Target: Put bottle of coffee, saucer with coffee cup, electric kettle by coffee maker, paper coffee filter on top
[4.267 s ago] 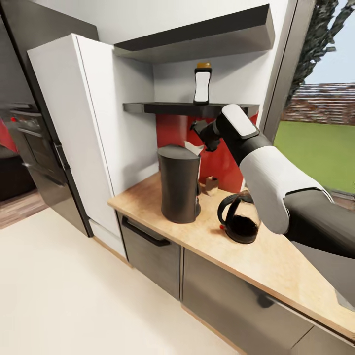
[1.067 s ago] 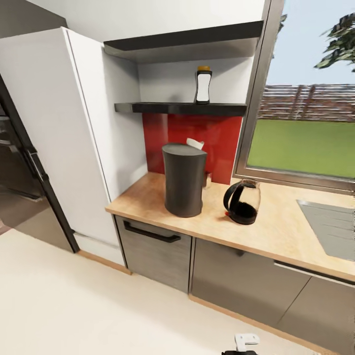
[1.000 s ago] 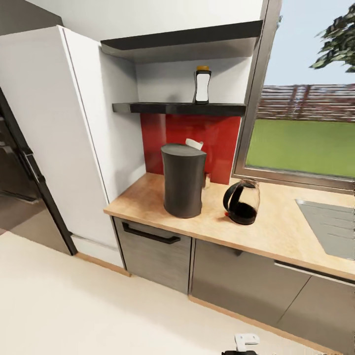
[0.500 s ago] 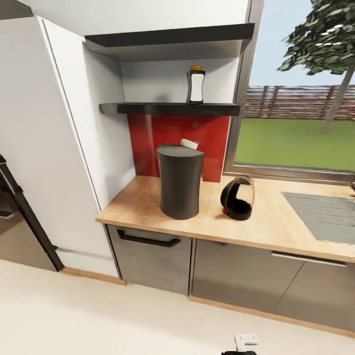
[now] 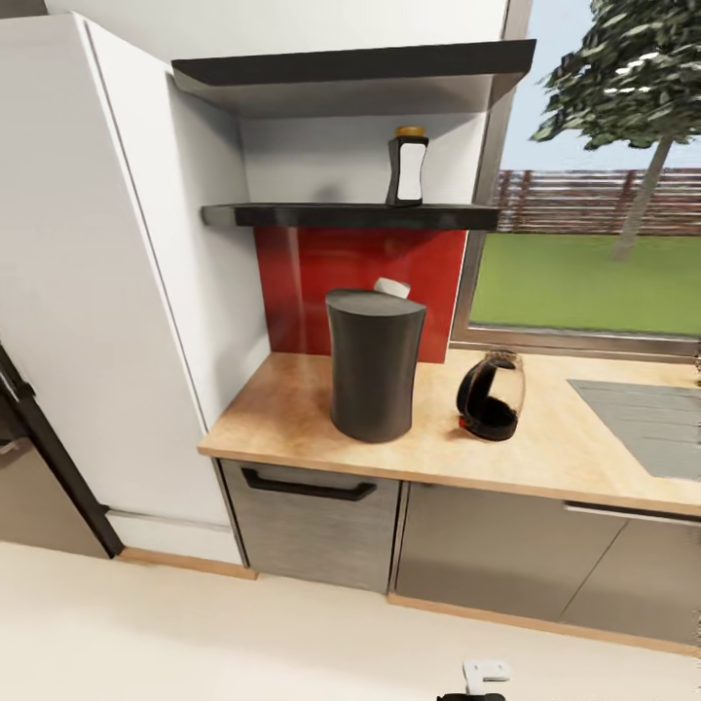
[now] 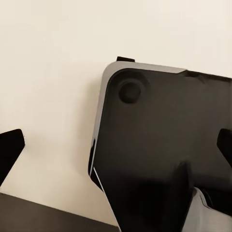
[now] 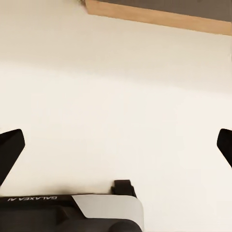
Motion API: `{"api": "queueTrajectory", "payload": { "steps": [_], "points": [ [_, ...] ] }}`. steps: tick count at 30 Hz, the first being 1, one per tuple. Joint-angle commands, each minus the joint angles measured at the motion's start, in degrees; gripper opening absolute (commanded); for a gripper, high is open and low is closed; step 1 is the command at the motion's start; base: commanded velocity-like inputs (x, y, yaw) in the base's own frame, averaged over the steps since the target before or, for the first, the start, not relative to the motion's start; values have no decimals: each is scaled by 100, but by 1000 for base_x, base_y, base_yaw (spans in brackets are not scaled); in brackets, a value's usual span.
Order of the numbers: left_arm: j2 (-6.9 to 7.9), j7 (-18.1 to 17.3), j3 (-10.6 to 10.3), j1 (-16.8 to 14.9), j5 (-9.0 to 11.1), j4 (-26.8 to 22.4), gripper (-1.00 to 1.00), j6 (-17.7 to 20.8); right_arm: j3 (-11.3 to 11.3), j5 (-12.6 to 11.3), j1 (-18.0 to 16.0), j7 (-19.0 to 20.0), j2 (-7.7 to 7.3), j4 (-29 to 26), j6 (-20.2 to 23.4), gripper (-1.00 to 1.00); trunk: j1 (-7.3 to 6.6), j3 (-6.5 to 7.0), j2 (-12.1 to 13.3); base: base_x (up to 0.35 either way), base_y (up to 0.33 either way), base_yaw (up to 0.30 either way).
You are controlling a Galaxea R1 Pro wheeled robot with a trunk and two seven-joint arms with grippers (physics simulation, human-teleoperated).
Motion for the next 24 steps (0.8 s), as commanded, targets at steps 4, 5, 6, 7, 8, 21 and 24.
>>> {"api": "queueTrajectory", "payload": {
  "steps": [4,5,6,7,8,21,24],
  "points": [
    [4,2,5,3,25,-10,100,-9,48,-54,-6,-17,-3,7,-20,100,5,-11,-11,74,64,-242],
    [3,2,5,3,25,-10,100,-10,48,-54,-6,-17,-4,7,-20,100,5,-11,-11,31,27,-255],
    [2,2,6,3,23,-10,100,-10,48,-54,-6,-17,-5,7,-20,100,5,-11,-11,25,22,-256],
    [-1,2,6,3,22,-10,100,-12,48,-54,-6,-17,-5,7,-20,100,5,-11,-11,20,17,-258],
    [-5,2,6,3,17,-10,100,-15,48,-54,-6,-17,-6,7,-20,100,5,-11,-11,13,11,-260],
    [69,54,6,15,-17,-362,100,-510,48,-51,-6,-17,-16,15,-20,100,5,9,-11,3,2,-263],
    [68,62,-5,13,-41,-518,100,-553,48,-48,-6,-17,-19,16,-20,100,5,18,-11,-32,0,-264]
  ]
}}
